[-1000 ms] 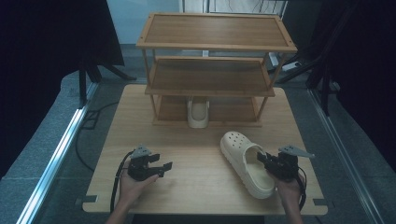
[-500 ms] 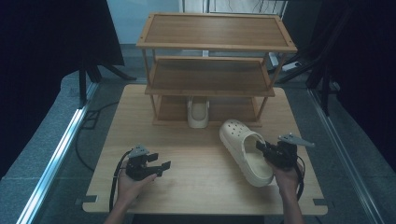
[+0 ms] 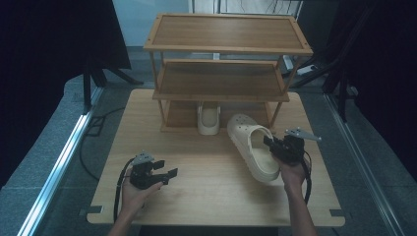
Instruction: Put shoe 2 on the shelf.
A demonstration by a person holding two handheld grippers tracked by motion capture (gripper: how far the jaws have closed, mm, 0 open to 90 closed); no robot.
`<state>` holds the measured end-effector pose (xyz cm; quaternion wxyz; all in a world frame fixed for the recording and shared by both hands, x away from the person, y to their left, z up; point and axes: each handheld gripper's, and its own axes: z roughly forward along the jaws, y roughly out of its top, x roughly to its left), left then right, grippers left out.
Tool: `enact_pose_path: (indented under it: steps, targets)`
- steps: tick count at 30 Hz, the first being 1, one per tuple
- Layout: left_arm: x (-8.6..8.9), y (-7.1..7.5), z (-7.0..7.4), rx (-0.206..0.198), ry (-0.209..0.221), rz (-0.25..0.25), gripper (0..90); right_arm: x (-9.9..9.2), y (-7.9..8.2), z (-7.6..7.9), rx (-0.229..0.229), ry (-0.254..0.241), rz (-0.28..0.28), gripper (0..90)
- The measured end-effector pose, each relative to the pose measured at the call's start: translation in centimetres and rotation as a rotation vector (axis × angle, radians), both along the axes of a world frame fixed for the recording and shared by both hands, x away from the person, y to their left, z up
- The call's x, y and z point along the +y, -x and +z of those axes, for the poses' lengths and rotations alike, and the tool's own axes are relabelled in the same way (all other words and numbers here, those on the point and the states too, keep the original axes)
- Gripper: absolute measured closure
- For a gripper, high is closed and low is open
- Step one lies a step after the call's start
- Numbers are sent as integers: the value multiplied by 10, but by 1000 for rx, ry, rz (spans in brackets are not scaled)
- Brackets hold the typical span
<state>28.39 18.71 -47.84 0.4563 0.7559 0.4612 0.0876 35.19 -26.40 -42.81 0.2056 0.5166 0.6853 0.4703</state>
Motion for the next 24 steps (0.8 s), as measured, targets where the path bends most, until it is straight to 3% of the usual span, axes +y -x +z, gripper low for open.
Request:
enact_pose_path:
  steps: [18, 24]
  targets:
    - [-2, 0, -1, 6, 1, -3, 311, 22, -46, -17, -2, 18, -91, 761]
    - [-2, -1, -3, 8, 0, -3, 311, 25, -56, -26, -6, -6, -129, 760]
